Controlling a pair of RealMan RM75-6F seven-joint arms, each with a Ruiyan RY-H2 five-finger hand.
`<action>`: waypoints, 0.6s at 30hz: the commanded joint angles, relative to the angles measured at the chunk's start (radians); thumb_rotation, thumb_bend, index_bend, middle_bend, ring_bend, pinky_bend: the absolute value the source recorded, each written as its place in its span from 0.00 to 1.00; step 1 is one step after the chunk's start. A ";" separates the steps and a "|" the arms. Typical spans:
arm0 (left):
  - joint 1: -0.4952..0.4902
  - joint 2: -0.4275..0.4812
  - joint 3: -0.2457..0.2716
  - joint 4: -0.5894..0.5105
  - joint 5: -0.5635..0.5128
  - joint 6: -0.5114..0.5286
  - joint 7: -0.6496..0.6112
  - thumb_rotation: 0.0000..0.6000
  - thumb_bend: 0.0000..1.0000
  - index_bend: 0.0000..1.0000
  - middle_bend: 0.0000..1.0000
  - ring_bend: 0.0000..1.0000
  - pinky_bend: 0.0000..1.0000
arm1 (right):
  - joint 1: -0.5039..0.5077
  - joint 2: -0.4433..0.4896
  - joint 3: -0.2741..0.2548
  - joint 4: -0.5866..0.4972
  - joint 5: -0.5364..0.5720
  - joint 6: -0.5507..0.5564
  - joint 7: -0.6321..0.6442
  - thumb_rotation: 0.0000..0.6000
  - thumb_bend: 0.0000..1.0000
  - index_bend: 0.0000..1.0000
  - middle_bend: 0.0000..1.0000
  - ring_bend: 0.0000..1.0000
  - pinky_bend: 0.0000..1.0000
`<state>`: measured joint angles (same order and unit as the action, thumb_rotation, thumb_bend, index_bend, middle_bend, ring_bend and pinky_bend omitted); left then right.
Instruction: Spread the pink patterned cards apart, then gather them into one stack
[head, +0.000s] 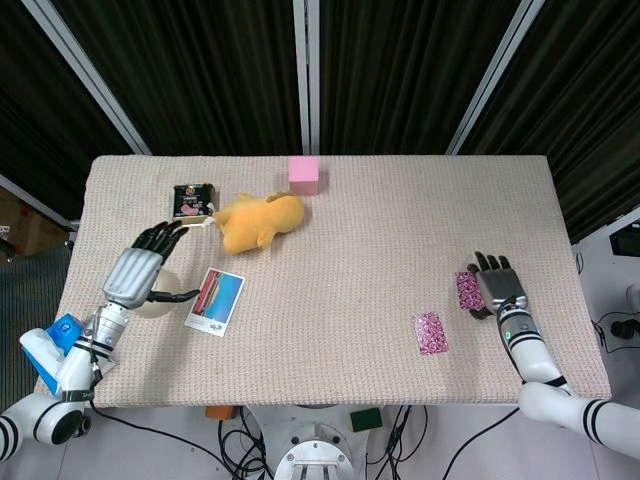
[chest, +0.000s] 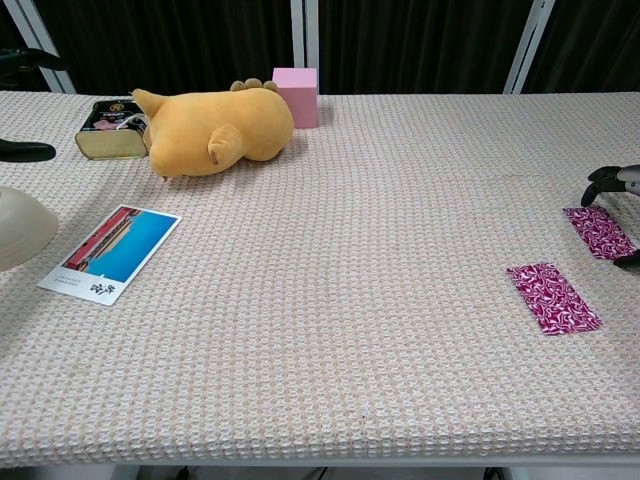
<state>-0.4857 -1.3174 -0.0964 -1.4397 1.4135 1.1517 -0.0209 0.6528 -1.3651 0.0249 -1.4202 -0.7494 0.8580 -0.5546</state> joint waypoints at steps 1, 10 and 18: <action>0.000 -0.001 0.000 0.001 0.000 0.000 -0.001 0.37 0.04 0.05 0.02 0.00 0.12 | -0.001 -0.001 0.000 0.001 -0.007 0.004 0.005 0.90 0.16 0.28 0.00 0.00 0.00; -0.003 -0.007 0.002 0.008 0.002 -0.005 -0.005 0.37 0.04 0.05 0.02 0.00 0.12 | -0.015 -0.004 0.004 0.008 -0.039 0.033 0.030 0.96 0.18 0.36 0.00 0.00 0.00; -0.003 -0.007 0.002 0.010 0.002 -0.004 -0.007 0.36 0.04 0.05 0.02 0.00 0.12 | -0.023 0.024 0.015 -0.022 -0.063 0.045 0.053 0.97 0.18 0.37 0.00 0.00 0.00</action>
<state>-0.4886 -1.3243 -0.0948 -1.4302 1.4160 1.1477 -0.0281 0.6315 -1.3470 0.0366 -1.4347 -0.8078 0.8990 -0.5059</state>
